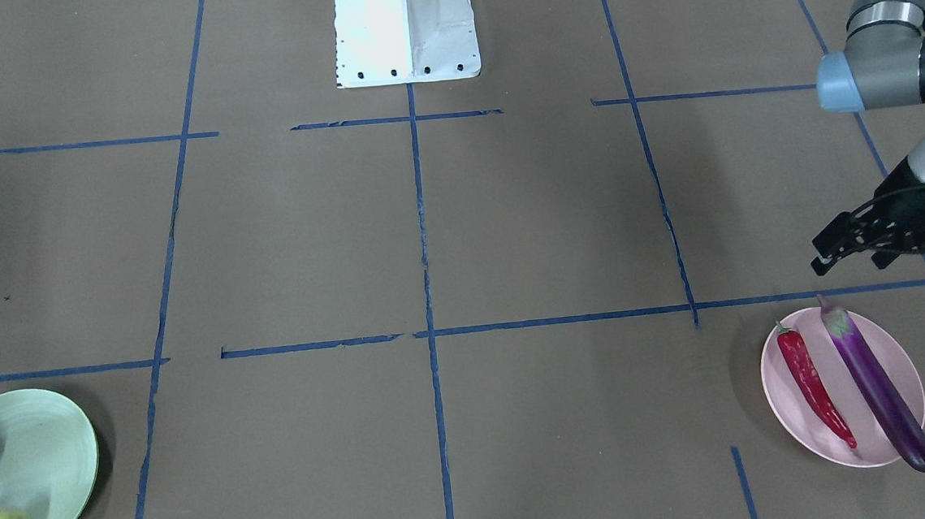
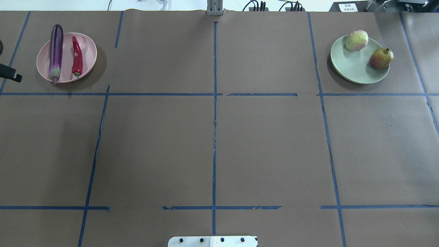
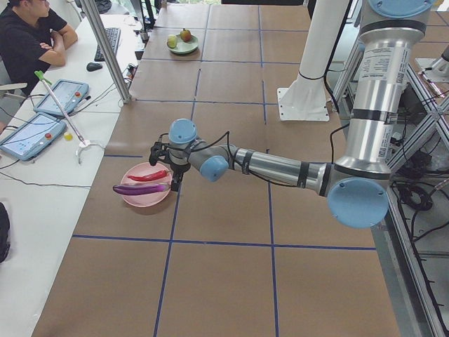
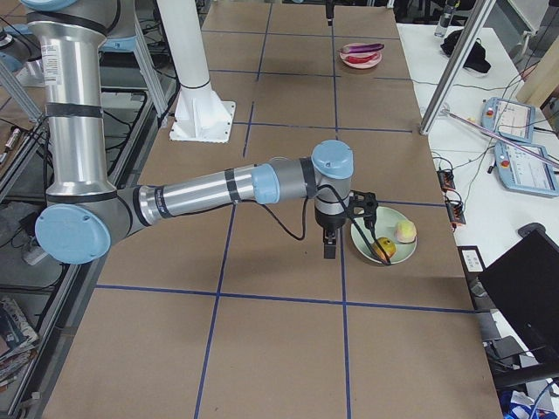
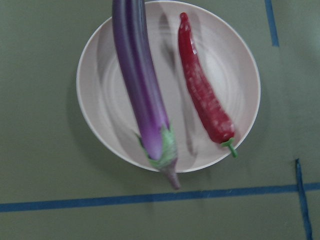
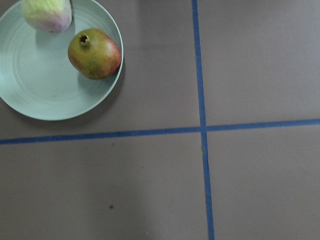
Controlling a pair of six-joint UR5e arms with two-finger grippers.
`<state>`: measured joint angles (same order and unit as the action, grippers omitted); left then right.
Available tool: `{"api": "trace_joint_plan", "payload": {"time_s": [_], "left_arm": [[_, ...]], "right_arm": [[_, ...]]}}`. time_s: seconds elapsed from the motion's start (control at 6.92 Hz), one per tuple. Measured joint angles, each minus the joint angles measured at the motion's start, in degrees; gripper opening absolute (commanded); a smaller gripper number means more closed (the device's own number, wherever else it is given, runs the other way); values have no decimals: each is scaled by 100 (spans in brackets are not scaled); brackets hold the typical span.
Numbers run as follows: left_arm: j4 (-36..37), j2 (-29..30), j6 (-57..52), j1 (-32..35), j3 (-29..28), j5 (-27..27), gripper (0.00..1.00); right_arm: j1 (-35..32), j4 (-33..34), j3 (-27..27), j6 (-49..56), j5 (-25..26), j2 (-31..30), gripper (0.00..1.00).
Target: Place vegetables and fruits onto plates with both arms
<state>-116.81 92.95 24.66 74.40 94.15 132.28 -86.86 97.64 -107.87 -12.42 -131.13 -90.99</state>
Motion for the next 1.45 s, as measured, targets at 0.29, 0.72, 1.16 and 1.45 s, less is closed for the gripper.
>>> {"api": "trace_joint_plan", "payload": {"time_s": [0.29,0.72,1.16,1.45], "left_arm": [[843,-255,-1891,986,94,281,100],[2624,-368,-3123,1673,245,295,100],[3766,-901,-3184,1672,839,277,100],[3909,-1151,-3188,1660,1035,266,100]], "right_arm": [[-91,952,-438,962,0,-368,100],[-91,1004,-229,1355,-37,-820,100],[-85,778,-31,1351,-182,-872,100],[-85,721,-4,1374,-179,-890,100]]}}
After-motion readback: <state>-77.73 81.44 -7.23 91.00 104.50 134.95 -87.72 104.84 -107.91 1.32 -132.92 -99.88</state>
